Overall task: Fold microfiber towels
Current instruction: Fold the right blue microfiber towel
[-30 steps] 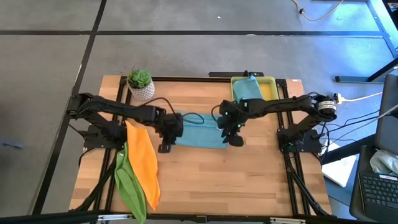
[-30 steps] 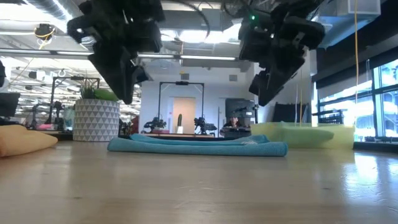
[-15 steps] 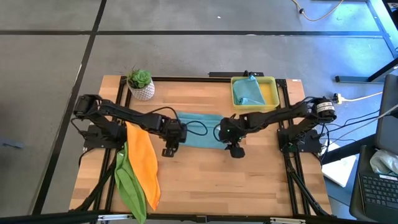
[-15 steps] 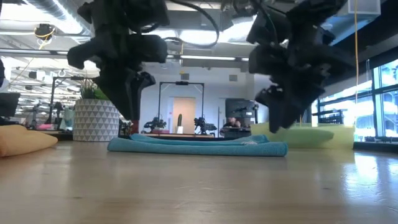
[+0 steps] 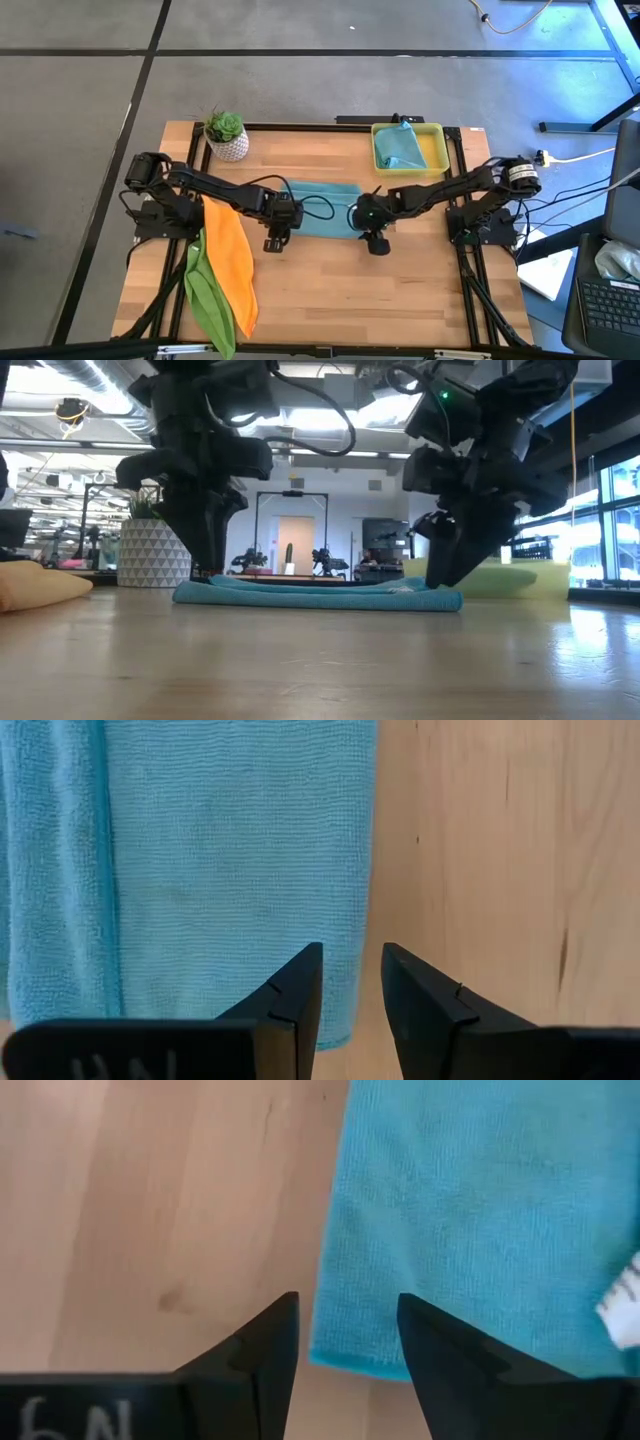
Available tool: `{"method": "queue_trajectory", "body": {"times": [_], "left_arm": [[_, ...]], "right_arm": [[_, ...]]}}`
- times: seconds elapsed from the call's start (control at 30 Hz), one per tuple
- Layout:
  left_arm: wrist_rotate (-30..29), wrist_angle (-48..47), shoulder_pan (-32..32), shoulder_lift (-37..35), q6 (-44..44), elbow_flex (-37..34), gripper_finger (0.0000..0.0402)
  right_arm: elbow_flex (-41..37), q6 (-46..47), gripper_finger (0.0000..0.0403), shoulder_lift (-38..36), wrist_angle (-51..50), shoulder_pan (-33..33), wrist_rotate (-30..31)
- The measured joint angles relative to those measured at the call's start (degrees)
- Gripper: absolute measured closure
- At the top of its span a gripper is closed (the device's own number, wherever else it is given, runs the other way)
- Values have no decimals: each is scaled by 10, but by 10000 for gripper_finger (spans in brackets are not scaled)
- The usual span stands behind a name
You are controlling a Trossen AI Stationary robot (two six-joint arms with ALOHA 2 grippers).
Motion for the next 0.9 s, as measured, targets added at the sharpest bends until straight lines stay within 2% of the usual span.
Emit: {"method": "queue_trajectory", "body": {"times": [0.33,0.6,0.77,0.9], "left_arm": [[31,3,2,27,0,1,304],[76,2,7,77,-22,0,305],[80,7,9,82,-46,0,305],[120,9,16,84,-46,-1,325]], "right_arm": [[3,27,230,62,30,21,-8],[2,58,237,71,45,31,-6],[1,76,274,74,56,37,-7],[1,77,332,74,55,40,-10]]}}
